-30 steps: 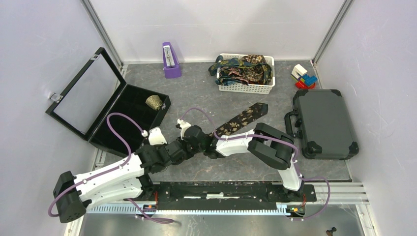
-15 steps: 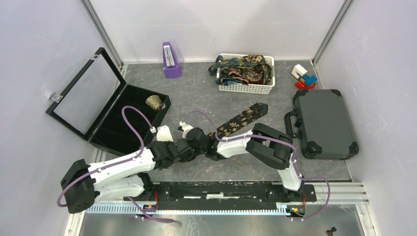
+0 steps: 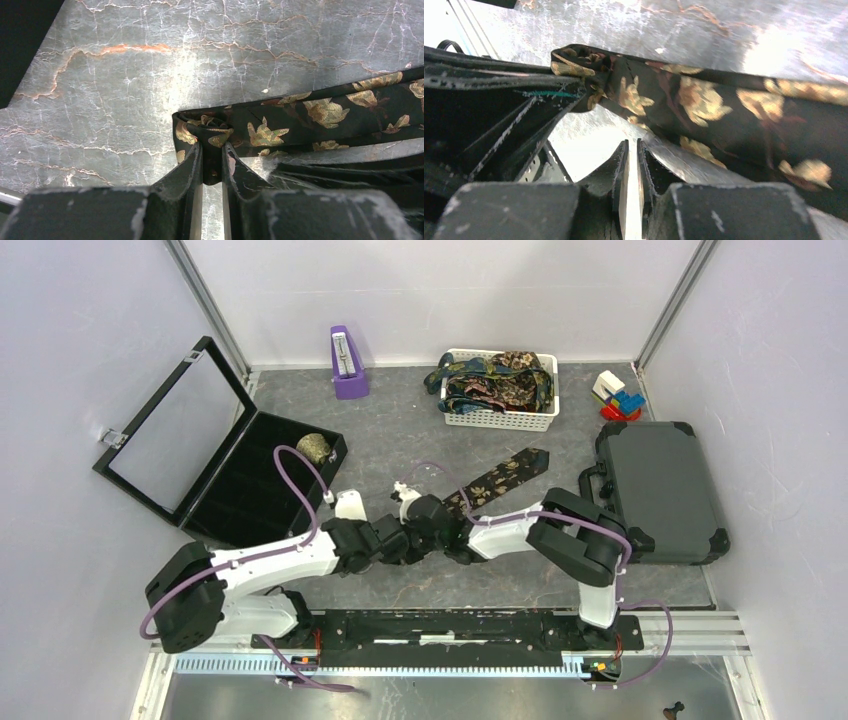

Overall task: Roll the ties
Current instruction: Roll the tie at the center of the board.

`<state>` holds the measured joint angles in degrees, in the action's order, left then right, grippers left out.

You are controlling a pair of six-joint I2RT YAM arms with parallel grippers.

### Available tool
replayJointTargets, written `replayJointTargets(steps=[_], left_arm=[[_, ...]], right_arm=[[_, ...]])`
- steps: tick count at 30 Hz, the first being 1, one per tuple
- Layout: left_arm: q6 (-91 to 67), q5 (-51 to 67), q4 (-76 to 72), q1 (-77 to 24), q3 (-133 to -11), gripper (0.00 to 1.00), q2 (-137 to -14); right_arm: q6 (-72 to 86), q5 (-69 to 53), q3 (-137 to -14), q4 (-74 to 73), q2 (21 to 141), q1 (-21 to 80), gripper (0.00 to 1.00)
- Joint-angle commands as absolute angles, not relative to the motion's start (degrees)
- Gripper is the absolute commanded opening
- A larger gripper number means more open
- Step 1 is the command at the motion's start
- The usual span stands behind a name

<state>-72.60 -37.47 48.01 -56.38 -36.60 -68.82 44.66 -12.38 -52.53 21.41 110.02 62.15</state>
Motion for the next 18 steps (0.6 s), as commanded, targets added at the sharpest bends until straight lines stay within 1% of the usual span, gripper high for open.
replayJointTargets(steps=[1, 6, 9, 14, 16, 18], left_arm=[[-69.96, -38.29, 45.29, -56.51, -38.50, 0.02, -71.10], [-69.22, -37.86, 42.80, -56.50, -38.41, 0.03, -72.70], [-68.53, -37.32, 40.95, -56.51, -38.63, 0.06, -73.94], [-67.72, -36.33, 38.49, -56.47, -38.96, 0.23, -75.38], [-67.56, -36.02, 38.01, -56.50, -39.04, 0.28, -75.79], [-67.42, -35.95, 37.92, -56.51, -39.39, 0.30, -75.88]], right_arm=[[42.76, -10.58, -49.02, 20.30, 103.85, 61.16, 0.17], [42.08, -9.41, -43.60, 20.12, 99.07, 59.56, 0.17], [41.72, -8.73, -40.93, 20.17, 96.71, 59.11, 0.17], [41.61, -7.85, -38.10, 20.06, 94.59, 58.69, 0.17], [41.63, -7.53, -37.51, 20.14, 93.96, 58.62, 0.17], [41.57, -7.46, -37.27, 20.00, 93.42, 58.60, 0.17]])
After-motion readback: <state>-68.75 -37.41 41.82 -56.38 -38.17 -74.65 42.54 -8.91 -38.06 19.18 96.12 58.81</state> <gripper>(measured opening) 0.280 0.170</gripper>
